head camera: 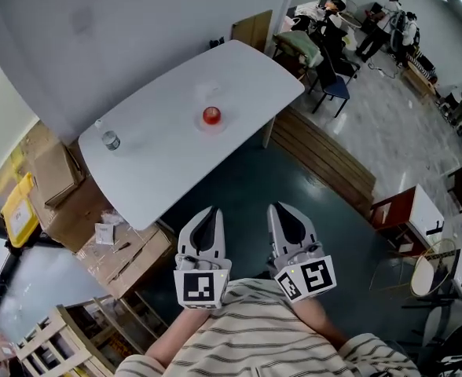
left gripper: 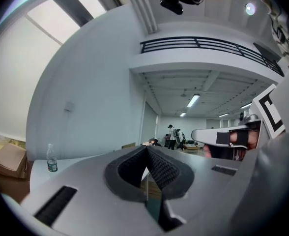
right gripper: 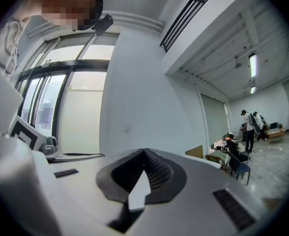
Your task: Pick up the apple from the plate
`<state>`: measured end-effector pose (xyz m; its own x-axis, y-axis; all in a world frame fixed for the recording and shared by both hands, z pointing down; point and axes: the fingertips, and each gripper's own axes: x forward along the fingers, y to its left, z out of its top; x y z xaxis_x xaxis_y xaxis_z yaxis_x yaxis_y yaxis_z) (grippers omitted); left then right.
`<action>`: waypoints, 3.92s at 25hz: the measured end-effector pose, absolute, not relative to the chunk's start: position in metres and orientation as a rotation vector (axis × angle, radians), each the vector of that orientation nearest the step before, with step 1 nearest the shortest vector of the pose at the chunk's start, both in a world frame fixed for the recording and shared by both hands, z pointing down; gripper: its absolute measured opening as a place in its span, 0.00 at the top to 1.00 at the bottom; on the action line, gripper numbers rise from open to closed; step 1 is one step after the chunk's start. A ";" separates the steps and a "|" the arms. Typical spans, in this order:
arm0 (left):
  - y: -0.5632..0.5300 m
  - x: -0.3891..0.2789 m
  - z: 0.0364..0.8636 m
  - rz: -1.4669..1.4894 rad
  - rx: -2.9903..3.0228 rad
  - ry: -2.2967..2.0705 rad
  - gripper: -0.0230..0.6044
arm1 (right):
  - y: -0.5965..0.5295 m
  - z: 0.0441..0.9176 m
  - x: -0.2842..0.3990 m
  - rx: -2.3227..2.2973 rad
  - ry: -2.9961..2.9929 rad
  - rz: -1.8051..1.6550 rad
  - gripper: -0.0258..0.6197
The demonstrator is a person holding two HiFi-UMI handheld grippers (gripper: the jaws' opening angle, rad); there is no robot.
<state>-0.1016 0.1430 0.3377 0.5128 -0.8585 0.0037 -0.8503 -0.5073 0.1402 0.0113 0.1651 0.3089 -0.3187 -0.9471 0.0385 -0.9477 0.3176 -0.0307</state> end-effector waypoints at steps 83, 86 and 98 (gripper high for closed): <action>-0.253 -0.026 0.577 0.511 2.306 -1.626 0.59 | -0.212 0.477 0.057 1.295 -2.542 0.493 0.94; -0.257 -0.023 0.587 0.541 2.328 -1.612 0.54 | -0.216 0.479 0.057 1.295 -2.540 0.495 0.94; -0.284 -0.017 0.634 0.598 2.345 -1.586 0.41 | -0.226 0.491 0.067 1.311 -2.503 0.531 0.94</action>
<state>-0.0175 -0.2839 0.6337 0.3243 -0.8241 0.4644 -0.9255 -0.3779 -0.0244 0.0675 -0.2263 0.4913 -0.5563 -0.7313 0.3946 -0.8285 0.5246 -0.1957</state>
